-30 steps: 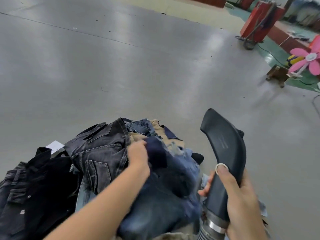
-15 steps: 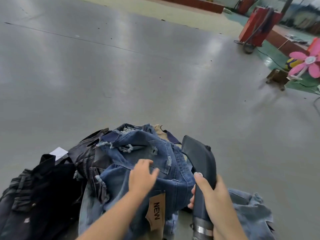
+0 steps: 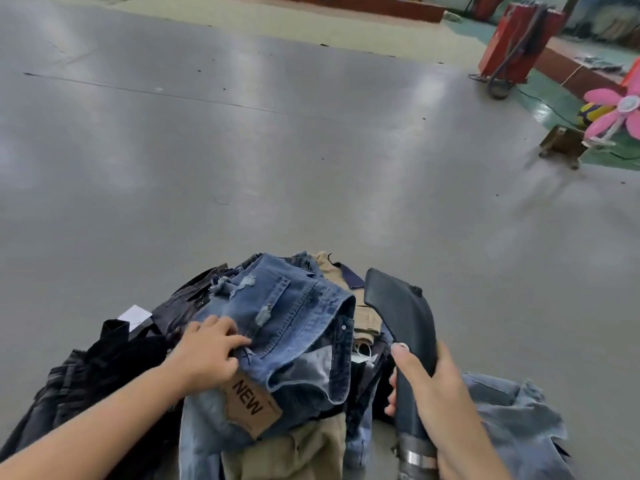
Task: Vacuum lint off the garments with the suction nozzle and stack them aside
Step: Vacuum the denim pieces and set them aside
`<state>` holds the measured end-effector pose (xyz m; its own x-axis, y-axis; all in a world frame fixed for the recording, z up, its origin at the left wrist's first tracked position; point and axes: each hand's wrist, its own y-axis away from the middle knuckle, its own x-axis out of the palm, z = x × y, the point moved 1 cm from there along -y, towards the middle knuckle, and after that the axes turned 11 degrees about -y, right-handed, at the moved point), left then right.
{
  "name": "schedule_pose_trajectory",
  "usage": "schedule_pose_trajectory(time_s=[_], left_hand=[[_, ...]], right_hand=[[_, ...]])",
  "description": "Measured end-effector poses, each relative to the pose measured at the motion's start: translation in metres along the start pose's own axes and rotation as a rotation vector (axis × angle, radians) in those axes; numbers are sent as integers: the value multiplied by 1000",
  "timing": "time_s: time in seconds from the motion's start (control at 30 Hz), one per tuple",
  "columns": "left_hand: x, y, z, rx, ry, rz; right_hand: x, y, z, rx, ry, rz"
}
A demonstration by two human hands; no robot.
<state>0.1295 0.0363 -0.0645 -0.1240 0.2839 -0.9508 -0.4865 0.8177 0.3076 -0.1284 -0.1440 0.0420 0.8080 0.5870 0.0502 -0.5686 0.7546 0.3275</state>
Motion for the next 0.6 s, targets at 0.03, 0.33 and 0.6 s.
schedule_pose_trajectory(time_s=[0.03,0.33,0.6], left_hand=[[9,0,-15,-12,126,-37],[52,-53,-128,-425,226,144],[49,-40,-114,-232,-25,22]], right_hand=[[5,1,-1,9,11,16],[6,-3,-9,19,27,-9],[-2,-12,-9,36,21,-22]])
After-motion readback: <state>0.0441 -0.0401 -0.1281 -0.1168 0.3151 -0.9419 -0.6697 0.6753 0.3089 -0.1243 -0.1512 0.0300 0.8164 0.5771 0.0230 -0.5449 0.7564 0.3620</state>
